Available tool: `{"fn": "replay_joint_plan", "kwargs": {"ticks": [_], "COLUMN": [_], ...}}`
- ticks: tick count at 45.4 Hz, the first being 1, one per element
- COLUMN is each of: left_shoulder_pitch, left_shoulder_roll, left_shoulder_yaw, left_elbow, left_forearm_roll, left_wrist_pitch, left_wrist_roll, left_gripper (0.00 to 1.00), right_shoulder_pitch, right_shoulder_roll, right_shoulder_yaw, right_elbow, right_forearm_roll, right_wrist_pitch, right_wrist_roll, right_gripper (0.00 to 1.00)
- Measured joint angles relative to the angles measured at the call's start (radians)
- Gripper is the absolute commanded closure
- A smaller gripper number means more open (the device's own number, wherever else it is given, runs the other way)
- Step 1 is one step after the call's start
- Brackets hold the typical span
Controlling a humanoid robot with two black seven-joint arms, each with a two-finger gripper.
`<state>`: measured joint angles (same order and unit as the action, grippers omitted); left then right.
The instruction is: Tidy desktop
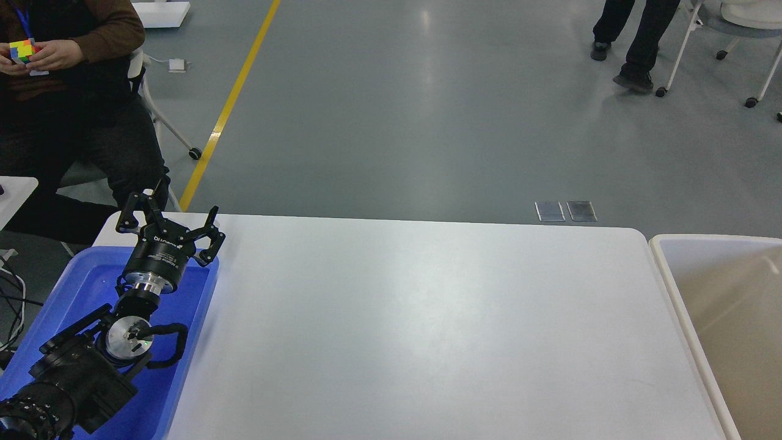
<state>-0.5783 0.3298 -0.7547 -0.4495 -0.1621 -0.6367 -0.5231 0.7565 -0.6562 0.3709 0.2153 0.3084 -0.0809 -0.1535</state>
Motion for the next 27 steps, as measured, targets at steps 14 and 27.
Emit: {"fn": "replay_joint_plan", "kwargs": {"ticks": [14, 27], "left_shoulder_pitch": [0.000, 0.000], "left_shoulder_roll": [0.000, 0.000], "left_shoulder_yaw": [0.000, 0.000], "left_elbow": [0.000, 0.000], "left_forearm_roll": [0.000, 0.000], "left_wrist_pitch": [0.000, 0.000], "left_wrist_roll": [0.000, 0.000], "left_gripper": [0.00, 0.00], "right_shoulder_pitch": [-0.037, -0.061], "right_shoulder_roll": [0.029, 0.132], "right_shoulder_yaw": [0.261, 0.411], "right_elbow": [0.004, 0.012], "right_forearm_roll": [0.003, 0.005], "right_wrist_pitch": [0.233, 0.590], "right_wrist_roll": [0.007, 0.013], "right_gripper": [0.00, 0.00]}}
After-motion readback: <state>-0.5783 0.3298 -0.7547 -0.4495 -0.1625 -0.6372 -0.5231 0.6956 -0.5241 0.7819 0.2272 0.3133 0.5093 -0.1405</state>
